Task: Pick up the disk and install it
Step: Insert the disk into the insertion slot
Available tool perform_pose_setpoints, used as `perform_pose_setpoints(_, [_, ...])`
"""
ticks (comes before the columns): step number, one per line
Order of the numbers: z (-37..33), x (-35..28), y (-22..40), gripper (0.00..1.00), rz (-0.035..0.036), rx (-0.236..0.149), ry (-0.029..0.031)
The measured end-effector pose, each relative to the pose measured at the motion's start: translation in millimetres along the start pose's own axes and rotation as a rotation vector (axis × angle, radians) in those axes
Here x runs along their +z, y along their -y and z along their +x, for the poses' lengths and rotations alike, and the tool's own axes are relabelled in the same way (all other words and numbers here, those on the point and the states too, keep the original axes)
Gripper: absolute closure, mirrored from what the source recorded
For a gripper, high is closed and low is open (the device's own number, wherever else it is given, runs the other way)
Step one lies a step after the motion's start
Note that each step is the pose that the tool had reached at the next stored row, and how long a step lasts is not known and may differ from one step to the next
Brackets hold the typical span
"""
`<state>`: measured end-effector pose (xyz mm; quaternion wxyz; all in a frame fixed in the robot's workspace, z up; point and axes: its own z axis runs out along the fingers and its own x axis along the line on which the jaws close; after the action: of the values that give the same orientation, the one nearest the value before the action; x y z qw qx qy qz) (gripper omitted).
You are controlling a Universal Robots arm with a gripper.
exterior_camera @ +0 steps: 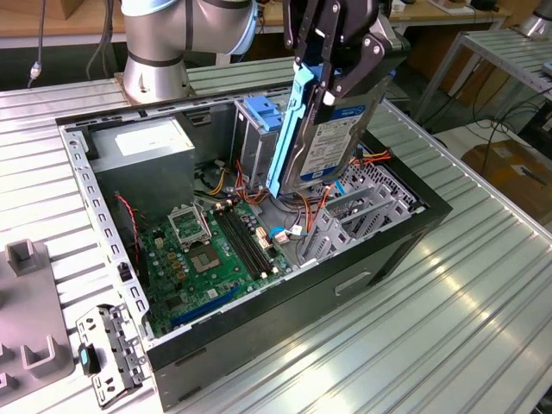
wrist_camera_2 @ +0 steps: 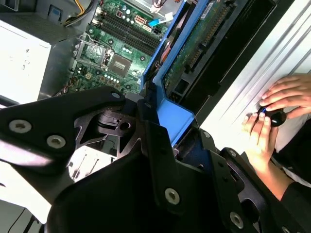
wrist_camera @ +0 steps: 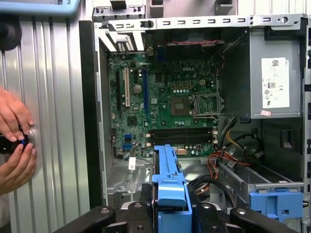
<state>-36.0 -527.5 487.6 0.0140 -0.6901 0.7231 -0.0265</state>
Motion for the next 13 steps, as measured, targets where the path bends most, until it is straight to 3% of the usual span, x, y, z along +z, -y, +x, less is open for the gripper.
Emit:
perform_pose_setpoints(10, [1.0, 0.1, 0.4, 0.63, 0.0000, 0.000, -0.0001])
perform_pose_setpoints(11, [3.4, 0.4, 0.4, 0.63, 0.0001, 0.000, 0.0001])
perform_pose_setpoints(13, [16.3, 1.5, 1.1, 0.63, -0.0014, 0.000, -0.0002])
